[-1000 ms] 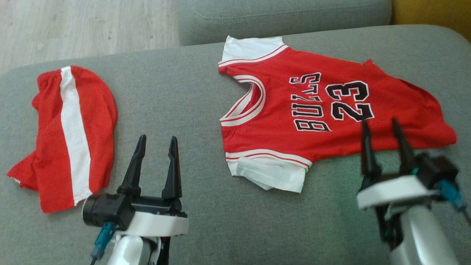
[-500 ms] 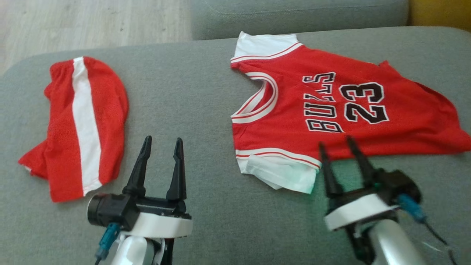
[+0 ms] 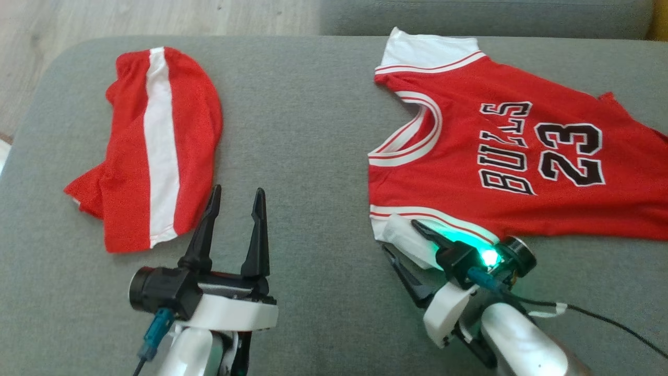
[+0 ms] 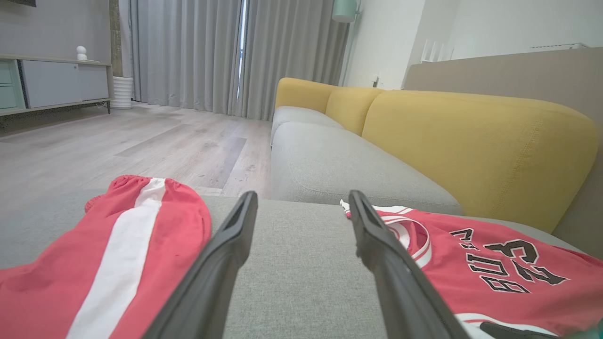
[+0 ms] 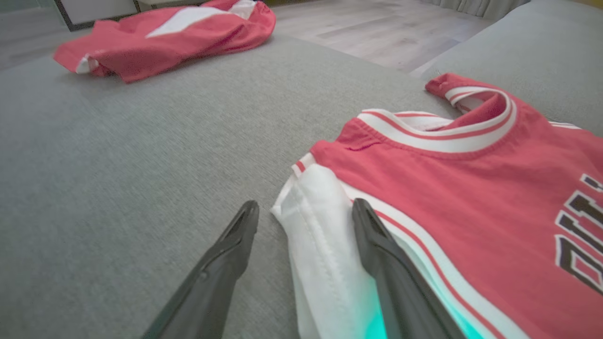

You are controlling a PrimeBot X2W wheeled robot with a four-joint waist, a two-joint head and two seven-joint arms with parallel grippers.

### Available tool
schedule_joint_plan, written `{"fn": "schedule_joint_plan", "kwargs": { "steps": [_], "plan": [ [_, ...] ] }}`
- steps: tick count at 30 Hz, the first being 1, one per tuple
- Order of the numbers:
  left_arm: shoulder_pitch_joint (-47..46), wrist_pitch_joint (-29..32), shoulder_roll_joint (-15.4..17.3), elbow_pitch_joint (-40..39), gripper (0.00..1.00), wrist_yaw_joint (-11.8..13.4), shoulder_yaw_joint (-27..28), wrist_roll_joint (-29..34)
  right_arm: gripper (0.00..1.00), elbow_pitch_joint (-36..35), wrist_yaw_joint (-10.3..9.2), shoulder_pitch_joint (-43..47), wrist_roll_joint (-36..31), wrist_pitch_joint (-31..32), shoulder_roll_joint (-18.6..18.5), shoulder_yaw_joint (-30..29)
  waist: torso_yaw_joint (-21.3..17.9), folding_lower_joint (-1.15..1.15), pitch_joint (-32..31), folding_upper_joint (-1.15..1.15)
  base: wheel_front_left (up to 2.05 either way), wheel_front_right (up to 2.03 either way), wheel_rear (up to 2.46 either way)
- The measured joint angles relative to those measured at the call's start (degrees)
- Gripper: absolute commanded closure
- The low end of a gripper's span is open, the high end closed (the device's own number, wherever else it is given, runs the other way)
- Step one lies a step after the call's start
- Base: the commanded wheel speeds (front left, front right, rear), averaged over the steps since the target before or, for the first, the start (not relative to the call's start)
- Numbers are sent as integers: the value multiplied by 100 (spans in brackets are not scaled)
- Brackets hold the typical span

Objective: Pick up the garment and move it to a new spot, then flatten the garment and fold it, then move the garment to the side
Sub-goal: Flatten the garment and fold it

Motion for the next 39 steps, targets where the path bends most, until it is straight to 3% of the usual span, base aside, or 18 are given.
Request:
{"fn": "schedule_joint_plan", "kwargs": {
  "steps": [4, 5, 6, 14, 22, 30, 31, 32, 39],
  "plan": [
    [-3, 0, 0, 8, 0, 26, -16, -41, 0, 370, 0, -207, -80, -18, -60, 22, 119, 0, 32, 0, 0, 0, 0],
    [-3, 0, 0, 8, 0, 42, -21, -41, 36, 461, 0, -258, -83, -18, -58, 22, 136, 0, 35, 0, 0, 0, 0],
    [-3, 0, 0, 8, 0, 42, -27, -41, 100, 528, 0, -296, -102, -19, -49, 22, 150, 0, 36, 0, 0, 0, 0],
    [-3, 0, 0, 9, 0, 44, -86, -41, 100, 711, 0, -521, 93, -343, 136, -44, 174, 0, 28, 0, 0, 0, 0],
    [-4, 0, 0, 9, 0, 46, -85, -41, 100, 200, 0, -1060, 275, -532, 277, -143, 228, 0, -2, 0, 0, 0, 0],
    [2, 0, 0, 9, 0, 48, -78, -41, 100, 153, 0, -1068, 945, -510, 314, 1452, 413, 0, -114, 0, 0, 0, 0],
    [8, 0, 0, 9, 0, 48, -76, -41, 35, 244, 0, -1068, 1042, -449, 321, 1674, 431, 0, -130, 0, 0, 0, 0],
    [12, 0, 0, 9, 0, 48, -75, -41, 0, 335, 0, -1066, 1131, -397, 319, 1902, 445, 0, -143, 0, 0, 0, 0],
    [37, 0, 0, 4, 0, 92, 65, -40, 0, 535, 0, -1081, 1927, -371, 304, 2943, 379, 0, -183, 0, 0, 0, 0]
  ]
}}
